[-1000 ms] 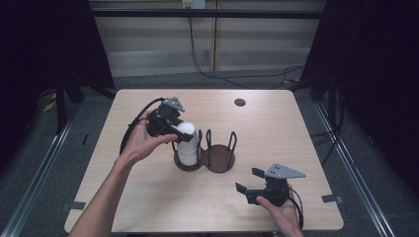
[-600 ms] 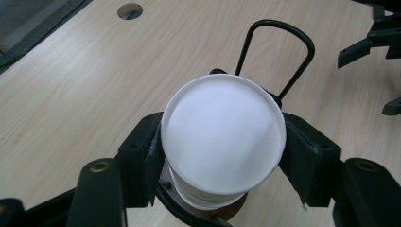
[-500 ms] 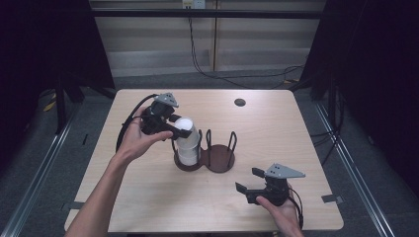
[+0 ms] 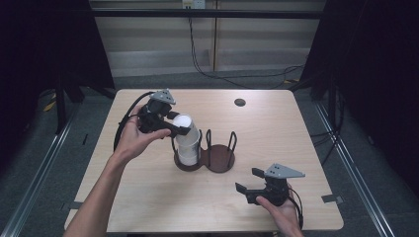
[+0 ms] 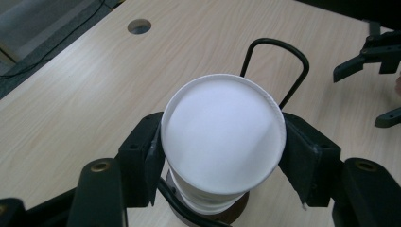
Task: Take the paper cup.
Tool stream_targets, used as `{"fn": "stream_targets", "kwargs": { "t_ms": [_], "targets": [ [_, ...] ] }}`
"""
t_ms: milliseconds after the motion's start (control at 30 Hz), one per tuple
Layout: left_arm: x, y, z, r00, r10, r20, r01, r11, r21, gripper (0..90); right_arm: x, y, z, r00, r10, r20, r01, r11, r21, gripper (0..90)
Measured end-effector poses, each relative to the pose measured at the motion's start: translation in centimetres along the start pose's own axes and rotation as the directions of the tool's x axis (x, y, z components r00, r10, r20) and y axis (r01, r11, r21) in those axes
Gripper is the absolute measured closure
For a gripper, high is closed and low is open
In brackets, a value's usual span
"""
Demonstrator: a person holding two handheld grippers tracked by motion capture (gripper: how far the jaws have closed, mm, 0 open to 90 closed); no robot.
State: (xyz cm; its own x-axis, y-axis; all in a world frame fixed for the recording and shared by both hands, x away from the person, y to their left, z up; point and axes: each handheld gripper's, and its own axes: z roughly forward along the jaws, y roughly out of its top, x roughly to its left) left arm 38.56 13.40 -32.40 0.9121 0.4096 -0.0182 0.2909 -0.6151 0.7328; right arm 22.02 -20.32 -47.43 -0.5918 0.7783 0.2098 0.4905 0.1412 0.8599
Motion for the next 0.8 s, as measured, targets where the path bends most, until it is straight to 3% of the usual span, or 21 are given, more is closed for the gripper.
{"fn": "stream_targets", "kwargs": {
  "t_ms": [100, 200, 400, 500, 667, 800],
  "targets": [
    [0.0, -0.1, -0.4, 1.0, -0.008, -0.004, 0.007, 0.9999, -0.013, 37.0, 0.0, 0.0, 0.1, 1.0, 0.001, 0.001, -0.001, 1.0, -0.003, 14.6],
    [-0.3, 0.0, -0.9, 0.9997, 0.012, -0.021, -0.013, 0.9999, -0.006, 37.0, 0.0, 0.0, 0.1, 1.0, 0.0, 0.001, 0.0, 1.0, -0.004, 14.3],
    [-0.9, 0.3, -1.9, 0.9995, 0.013, -0.028, -0.015, 0.9985, -0.052, 37.0, 0.2, 0.0, 0.3, 0.9999, -0.01, -0.012, 0.01, 1.0, 0.005, 14.1],
    [-1.0, 0.3, -2.3, 0.9999, -0.007, -0.008, 0.006, 0.9968, -0.08, 37.0, 0.3, 0.0, 0.3, 0.9999, -0.013, -0.011, 0.013, 1.0, 0.008, 14.1],
    [-1.4, 0.1, -2.9, 0.9993, -0.034, -0.015, 0.032, 0.9942, -0.103, 37.0, 0.2, 0.0, 0.3, 0.9998, -0.013, -0.012, 0.013, 1.0, 0.006, 14.0],
    [-1.8, -0.1, -3.3, 0.9994, -0.033, -0.013, 0.031, 0.9917, -0.124, 37.1, 0.2, 0.0, 0.3, 0.9999, -0.012, -0.011, 0.012, 1.0, 0.006, 14.0]
  ]
}}
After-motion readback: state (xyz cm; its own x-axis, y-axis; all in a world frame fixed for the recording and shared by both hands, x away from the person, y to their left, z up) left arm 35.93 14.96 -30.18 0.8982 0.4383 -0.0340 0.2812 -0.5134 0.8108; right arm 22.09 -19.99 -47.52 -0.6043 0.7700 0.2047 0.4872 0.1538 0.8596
